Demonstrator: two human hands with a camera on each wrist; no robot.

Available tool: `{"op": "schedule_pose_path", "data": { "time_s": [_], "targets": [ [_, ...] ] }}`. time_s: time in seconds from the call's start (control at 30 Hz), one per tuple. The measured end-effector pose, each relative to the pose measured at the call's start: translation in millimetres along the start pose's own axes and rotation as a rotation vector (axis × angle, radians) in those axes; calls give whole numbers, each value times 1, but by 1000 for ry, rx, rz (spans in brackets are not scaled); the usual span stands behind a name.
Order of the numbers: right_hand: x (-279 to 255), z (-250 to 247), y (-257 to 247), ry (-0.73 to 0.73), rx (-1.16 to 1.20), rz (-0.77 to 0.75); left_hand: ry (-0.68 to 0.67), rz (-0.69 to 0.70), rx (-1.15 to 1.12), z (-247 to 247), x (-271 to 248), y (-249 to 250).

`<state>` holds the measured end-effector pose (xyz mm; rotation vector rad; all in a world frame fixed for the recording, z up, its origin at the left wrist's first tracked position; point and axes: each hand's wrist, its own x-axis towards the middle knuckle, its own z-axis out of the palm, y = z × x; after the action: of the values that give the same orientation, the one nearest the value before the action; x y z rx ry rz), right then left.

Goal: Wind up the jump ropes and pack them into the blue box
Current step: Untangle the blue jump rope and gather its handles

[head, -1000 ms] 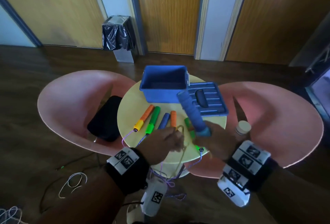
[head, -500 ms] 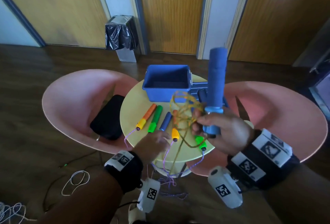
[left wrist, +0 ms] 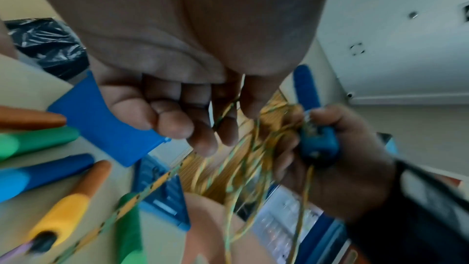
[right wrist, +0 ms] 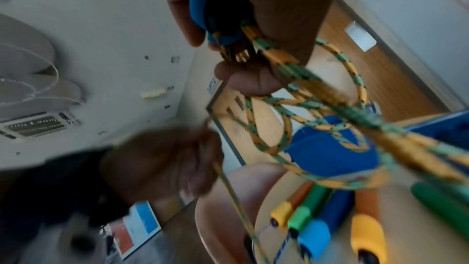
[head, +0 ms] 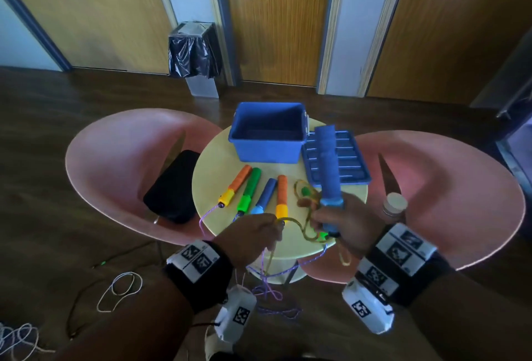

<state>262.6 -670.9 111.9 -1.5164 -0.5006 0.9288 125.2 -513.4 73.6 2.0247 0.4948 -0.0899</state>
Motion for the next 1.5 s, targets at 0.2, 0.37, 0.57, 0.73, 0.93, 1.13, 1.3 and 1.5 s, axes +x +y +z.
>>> {"op": "schedule_pose_path", "data": {
  "time_s": [0.2,0.37,0.57,0.73,0.93,1.13,1.3,1.5],
  "targets": [
    [8,27,21,-184,51,105,77,160,-75,-24,-5,34],
    [11,36,10,-238,29,12,243,230,-325,-32,-8,36],
    [10,43,-36,-261,359,-114,198,-83,-270,-10,3,-22],
    [8,47,-49,-211,405,-144,170,-142,-38,7,5,-41],
    [11,48,-46,-95,467,-108,360,-113,-264,14,10,-36],
    [21,45,-44,72,413,-116,146,-214,-137,19,18,-58],
    [37,32,-16,201,14,-115,214,-159,-144,7,14,-39],
    [40,35,26,128,-86,10,282,19,-203,-13,24,7]
  ]
}}
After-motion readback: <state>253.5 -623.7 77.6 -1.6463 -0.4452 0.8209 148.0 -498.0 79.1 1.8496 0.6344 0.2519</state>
